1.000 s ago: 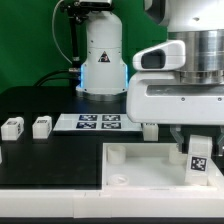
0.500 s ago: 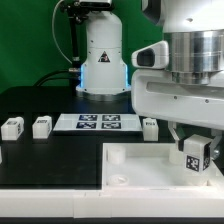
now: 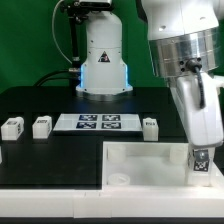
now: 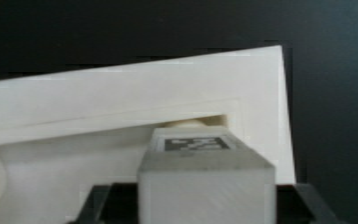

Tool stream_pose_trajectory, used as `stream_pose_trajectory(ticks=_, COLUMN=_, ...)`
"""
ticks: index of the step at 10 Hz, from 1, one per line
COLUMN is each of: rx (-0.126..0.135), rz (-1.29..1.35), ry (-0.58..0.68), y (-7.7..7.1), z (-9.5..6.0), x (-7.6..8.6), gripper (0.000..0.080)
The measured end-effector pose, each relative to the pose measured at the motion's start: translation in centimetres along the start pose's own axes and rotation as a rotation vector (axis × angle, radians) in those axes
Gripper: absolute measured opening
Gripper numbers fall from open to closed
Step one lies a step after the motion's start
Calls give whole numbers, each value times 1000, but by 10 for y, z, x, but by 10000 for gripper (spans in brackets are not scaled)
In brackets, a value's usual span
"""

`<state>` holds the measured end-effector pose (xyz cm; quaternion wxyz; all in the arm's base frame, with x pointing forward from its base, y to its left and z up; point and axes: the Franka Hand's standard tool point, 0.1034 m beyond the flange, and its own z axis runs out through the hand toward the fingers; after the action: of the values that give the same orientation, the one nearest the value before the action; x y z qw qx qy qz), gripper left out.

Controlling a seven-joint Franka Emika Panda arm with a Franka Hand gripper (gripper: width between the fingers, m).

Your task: Assemble one leg

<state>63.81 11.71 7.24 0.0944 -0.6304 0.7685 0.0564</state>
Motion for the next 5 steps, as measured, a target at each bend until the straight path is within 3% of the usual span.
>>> stream_pose_trajectory(ticks=5, rx=10, rz=284, ry=6, y=-3, z=-3, x=5, gripper=298)
